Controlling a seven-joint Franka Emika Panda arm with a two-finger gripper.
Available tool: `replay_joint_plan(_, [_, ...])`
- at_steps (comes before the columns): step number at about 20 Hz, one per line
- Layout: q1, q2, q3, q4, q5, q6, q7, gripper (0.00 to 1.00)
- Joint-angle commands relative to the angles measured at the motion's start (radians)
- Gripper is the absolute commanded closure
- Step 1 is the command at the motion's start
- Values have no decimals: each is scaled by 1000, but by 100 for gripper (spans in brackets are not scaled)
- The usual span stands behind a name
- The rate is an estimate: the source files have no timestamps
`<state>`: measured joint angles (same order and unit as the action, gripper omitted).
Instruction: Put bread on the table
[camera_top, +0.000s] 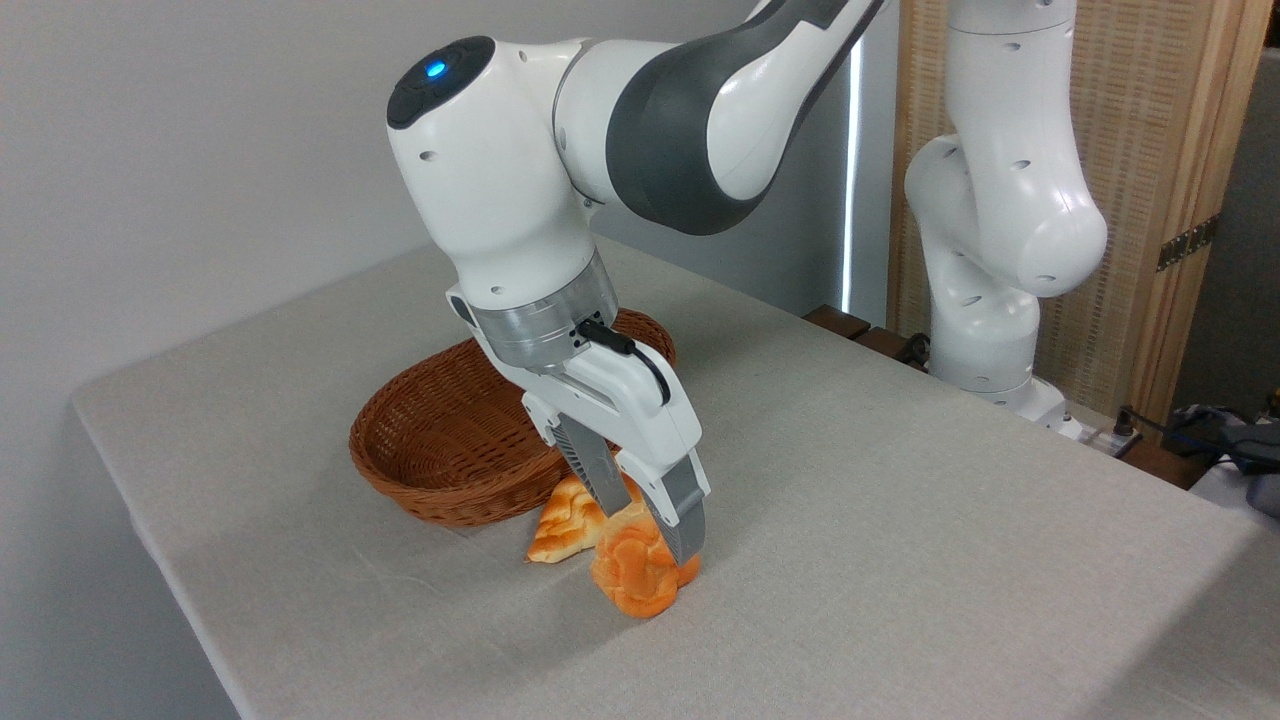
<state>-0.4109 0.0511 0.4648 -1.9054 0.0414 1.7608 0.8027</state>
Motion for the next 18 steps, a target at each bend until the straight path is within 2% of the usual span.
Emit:
replay_joint_plan(1, [-3,-28,-2,-1,5,9,12,0])
replay_joint_plan(4, [-11,-88,-15,17,2,9,12,0])
replay_joint_plan(10, [-13,-191,-83,58,-17,8,12,0])
replay_joint_plan(13, [-11,-221,-112,88,-8,5,9,0])
replay_joint_plan(18, [-11,-232,-107,89,-17,-12,7,0])
